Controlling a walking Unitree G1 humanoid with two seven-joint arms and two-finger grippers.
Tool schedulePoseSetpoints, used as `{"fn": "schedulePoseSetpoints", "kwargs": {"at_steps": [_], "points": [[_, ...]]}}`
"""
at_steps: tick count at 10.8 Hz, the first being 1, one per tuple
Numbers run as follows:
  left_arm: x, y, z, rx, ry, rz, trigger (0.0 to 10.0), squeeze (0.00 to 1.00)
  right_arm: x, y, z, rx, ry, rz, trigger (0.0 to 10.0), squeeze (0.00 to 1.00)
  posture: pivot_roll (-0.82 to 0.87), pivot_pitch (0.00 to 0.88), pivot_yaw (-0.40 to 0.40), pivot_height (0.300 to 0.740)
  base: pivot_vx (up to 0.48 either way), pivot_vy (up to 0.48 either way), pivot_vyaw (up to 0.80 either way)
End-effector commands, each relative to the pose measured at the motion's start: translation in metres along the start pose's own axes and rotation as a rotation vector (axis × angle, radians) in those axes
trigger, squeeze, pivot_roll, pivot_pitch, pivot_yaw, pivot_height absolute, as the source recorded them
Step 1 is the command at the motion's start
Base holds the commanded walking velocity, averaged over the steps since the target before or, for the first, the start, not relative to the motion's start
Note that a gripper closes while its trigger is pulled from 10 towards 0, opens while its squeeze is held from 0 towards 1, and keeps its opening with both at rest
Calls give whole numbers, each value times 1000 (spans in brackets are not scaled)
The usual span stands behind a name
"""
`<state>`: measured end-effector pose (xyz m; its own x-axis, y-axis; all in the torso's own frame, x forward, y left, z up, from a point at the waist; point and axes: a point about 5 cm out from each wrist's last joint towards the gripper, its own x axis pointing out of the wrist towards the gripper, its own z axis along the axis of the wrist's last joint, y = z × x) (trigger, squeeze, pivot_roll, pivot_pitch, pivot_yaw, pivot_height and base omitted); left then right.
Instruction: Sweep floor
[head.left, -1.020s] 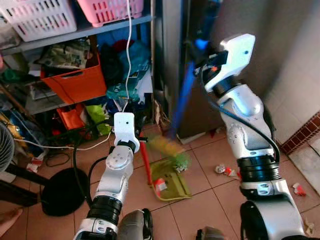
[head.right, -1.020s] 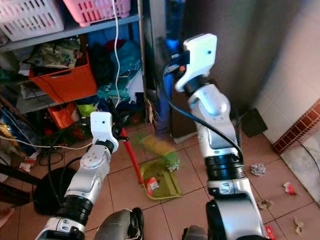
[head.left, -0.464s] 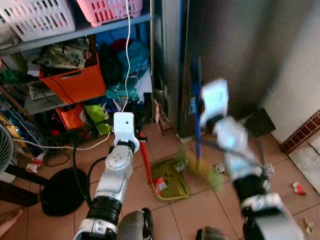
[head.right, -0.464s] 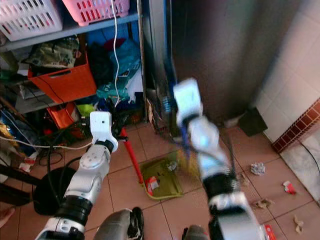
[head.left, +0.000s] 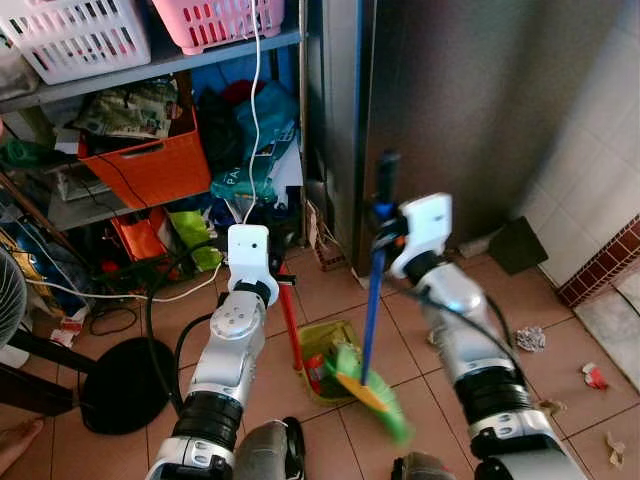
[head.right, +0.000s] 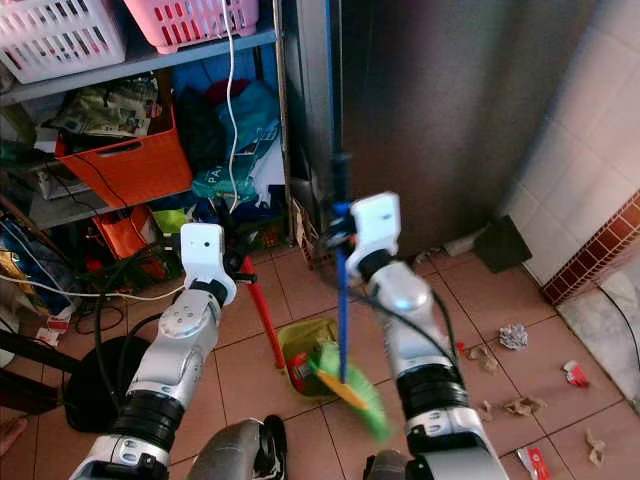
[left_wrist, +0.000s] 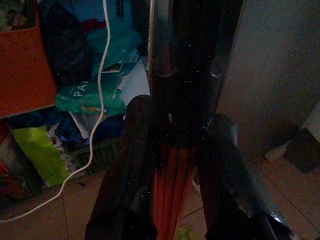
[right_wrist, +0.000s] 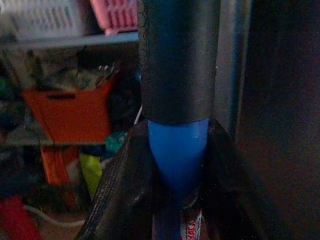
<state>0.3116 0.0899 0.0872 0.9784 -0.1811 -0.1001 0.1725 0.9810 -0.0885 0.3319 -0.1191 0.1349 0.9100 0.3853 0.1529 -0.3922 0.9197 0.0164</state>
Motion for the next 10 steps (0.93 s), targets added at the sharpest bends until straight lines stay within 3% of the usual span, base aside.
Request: {"fn": "schedulePoseSetpoints", "kwargs": {"at_steps": [1, 5, 8, 10], "points": [[4, -8, 8, -17, -20, -54, 10000, 0, 10, 0, 24, 59, -97, -21, 10000, 0, -59, 77, 96, 740, 0, 0, 0], [2, -13, 15, -50, -41, -89, 10000, 0, 21, -18, 78, -56, -275, -154, 10000, 0, -65, 76, 98, 740, 0, 0, 0], [-1, -15, 19, -75, -54, -111, 10000, 0, 17, -26, 93, -208, -299, -203, 10000, 0, -72, 77, 98, 740, 0, 0, 0], [-1, -15, 20, -74, -48, -126, 10000, 0, 15, -30, 97, -230, -301, -240, 10000, 0, -68, 86, 93, 740, 0, 0, 0]]}}
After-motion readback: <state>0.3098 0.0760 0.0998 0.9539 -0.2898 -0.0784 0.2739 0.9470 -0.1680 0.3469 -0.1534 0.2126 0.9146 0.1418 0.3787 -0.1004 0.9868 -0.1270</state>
